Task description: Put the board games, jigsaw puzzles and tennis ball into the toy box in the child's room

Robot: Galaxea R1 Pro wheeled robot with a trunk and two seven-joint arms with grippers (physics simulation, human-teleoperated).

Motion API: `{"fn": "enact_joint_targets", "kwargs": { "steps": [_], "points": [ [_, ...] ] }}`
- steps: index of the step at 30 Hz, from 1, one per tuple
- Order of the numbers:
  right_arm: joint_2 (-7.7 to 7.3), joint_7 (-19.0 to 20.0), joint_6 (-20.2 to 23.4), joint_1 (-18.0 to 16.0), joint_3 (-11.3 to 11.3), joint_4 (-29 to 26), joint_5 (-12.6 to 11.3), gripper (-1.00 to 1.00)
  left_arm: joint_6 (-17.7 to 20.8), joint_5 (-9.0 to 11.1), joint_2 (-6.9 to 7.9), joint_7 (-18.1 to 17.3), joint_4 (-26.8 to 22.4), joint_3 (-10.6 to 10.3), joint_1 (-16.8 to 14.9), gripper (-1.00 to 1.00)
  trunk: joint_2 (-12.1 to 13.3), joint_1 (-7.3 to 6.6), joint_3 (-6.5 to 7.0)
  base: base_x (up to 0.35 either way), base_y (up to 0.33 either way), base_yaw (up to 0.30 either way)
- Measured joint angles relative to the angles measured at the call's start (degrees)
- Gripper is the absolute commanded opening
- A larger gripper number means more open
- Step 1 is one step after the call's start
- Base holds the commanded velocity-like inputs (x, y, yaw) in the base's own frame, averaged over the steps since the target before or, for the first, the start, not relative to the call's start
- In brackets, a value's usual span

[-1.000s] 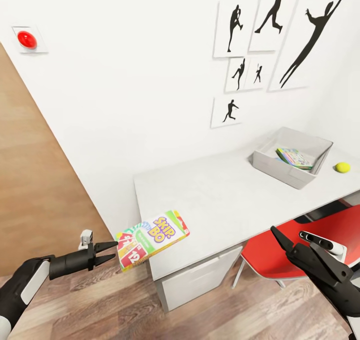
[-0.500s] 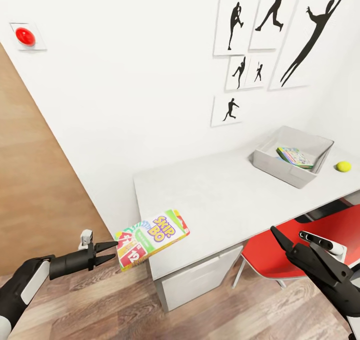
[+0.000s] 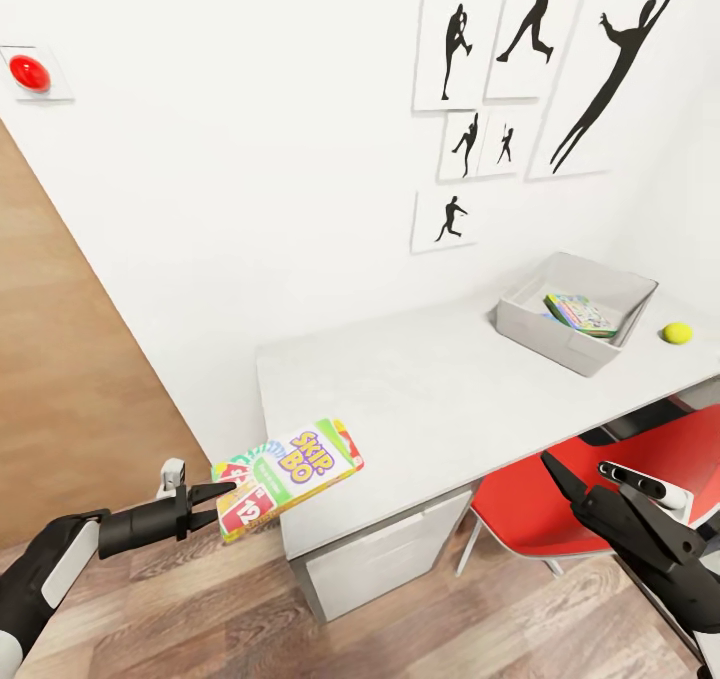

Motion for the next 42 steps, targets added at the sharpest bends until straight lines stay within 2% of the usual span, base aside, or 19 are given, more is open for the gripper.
{"fn": "enact_joint_targets", "kwargs": {
  "steps": [17, 18, 28, 32, 42],
  "points": [
    [0.09, -0.04, -0.03, 0.0, 0.07, 0.01, 0.08, 1.0, 0.01, -0.03, 0.02, 0.14, 0.0, 0.0, 0.0, 1.0, 0.0, 0.0, 0.0, 0.0, -0.001, 0.0],
    [0.09, -0.04, -0.04, 0.0, 0.06, 0.02, 0.09, 1.0, 0.01, -0.01, 0.0, 0.1, -0.02, 0.0, 0.0, -1.0, 0.0, 0.0, 0.0, 0.0, 0.0, 0.0],
    [0.17, -0.04, -0.09, 0.0, 0.12, 0.06, 0.43, 1.0, 0.11, 1.27, -0.03, -0.02, -0.18, 0.31, 0.0, -1.0, 0.0, 0.0, 0.0, 0.0, 0.0, 0.0],
    [0.17, -0.04, -0.09, 0.0, 0.08, 0.06, 0.51, 1.0, -0.49, 0.63, -0.03, -0.02, -0.14, 0.31, 0.0, -1.0, 0.0, 0.0, 0.0, 0.0, 0.0, 0.0],
    [0.18, -0.02, -0.15, 0.0, 0.01, 0.06, 0.6, 1.0, -0.25, 0.72, 0.04, -0.15, -0.17, 0.27, 0.0, -1.0, 4.0, -2.19, 1.79, 0.0, 0.0, 0.0]
  ]
}}
